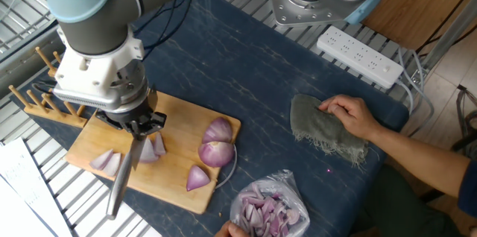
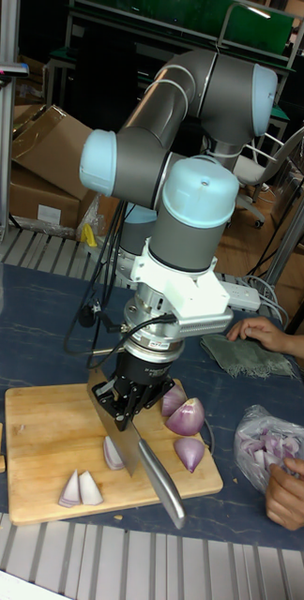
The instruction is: Chop the onions
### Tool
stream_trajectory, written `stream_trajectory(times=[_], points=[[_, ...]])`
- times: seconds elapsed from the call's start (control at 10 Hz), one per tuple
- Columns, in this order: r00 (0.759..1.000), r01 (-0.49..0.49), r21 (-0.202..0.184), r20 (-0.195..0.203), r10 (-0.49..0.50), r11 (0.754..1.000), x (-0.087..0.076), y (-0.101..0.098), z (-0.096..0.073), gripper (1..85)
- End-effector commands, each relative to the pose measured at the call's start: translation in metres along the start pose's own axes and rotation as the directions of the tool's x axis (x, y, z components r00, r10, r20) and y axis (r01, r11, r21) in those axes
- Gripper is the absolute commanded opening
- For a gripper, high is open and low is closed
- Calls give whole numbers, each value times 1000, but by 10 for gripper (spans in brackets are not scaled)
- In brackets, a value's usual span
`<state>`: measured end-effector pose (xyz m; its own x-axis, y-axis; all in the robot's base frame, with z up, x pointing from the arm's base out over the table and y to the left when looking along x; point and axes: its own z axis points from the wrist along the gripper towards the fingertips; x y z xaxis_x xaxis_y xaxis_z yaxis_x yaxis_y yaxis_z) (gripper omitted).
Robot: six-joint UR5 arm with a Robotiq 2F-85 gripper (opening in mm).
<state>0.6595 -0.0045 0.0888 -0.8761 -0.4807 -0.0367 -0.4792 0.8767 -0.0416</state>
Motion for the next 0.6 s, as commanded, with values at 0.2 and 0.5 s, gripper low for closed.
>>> stream_trajectory(times=[0.2, 0.5], points=[[997, 77, 1, 8, -77, 997, 0, 1, -3, 10], [994, 105, 9, 6, -105, 994, 1, -1, -2, 10]])
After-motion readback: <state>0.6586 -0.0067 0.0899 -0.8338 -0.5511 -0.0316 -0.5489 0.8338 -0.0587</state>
